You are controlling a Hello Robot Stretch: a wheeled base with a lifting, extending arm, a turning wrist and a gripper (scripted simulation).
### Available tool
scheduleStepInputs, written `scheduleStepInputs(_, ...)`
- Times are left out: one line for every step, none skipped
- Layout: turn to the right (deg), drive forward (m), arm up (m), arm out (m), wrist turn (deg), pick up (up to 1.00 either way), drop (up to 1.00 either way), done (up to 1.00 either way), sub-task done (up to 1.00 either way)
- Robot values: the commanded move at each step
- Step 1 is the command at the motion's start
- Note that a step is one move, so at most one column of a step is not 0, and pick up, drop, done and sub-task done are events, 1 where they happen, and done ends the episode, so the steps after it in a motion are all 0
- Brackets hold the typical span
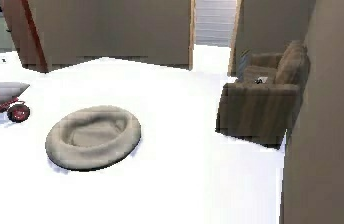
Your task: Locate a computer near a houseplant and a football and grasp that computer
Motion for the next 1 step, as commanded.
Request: scheduleStepInputs(0.0,1.00,0.00,0.00,0.0,0.00,0.00,0.00,0.00)
